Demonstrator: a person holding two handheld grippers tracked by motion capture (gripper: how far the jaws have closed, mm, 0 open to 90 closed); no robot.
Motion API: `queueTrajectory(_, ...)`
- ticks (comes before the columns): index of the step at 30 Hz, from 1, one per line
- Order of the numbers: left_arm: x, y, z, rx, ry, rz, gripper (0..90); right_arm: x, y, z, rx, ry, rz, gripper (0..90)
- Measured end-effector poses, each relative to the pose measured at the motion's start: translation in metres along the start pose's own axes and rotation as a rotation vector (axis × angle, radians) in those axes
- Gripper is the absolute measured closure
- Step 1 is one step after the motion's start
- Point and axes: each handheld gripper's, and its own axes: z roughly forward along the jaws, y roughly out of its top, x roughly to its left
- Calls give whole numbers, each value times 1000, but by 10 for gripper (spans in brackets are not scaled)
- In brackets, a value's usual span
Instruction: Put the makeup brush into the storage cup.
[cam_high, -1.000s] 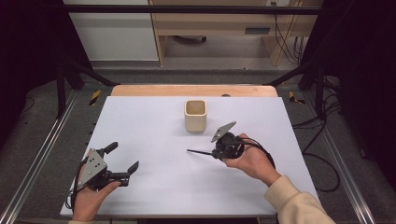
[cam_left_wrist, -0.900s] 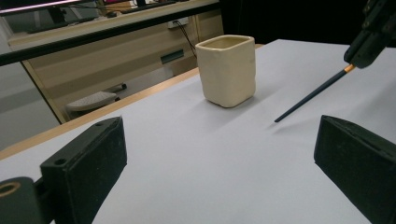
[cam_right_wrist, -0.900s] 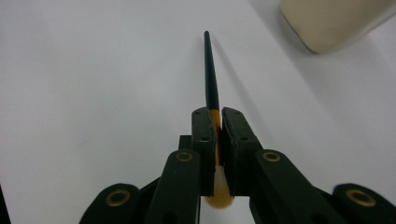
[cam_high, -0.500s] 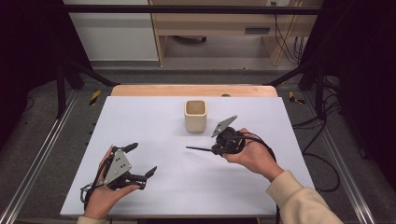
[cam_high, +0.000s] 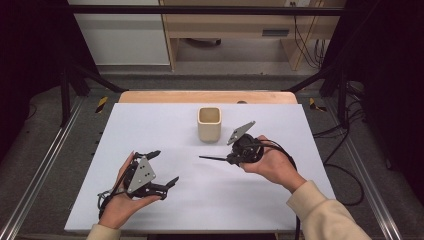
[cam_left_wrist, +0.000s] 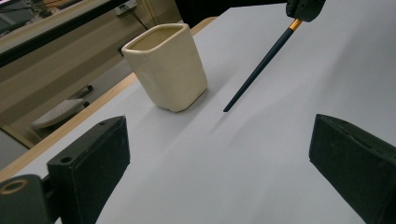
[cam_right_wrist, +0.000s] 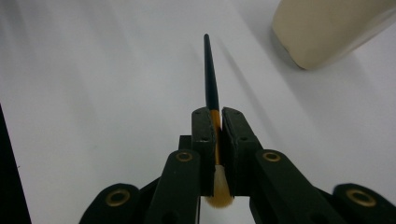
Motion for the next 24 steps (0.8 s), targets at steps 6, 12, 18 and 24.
queueTrajectory(6, 0, 10, 12, 0, -18, 41, 83, -1, 2, -2, 3, 1, 5, 842)
queueTrajectory(12, -1, 21, 20, -11, -33, 90, 124, 0, 10, -7, -1, 5, -6, 841)
queueTrajectory(18, -4, 27, 28, -22, -42, 127, 191, 2, 14, -9, -7, 14, -2, 841)
queueTrajectory(24, -11, 32, 36, -20, -72, 179, 321, 3, 15, -7, -8, 24, -5, 842)
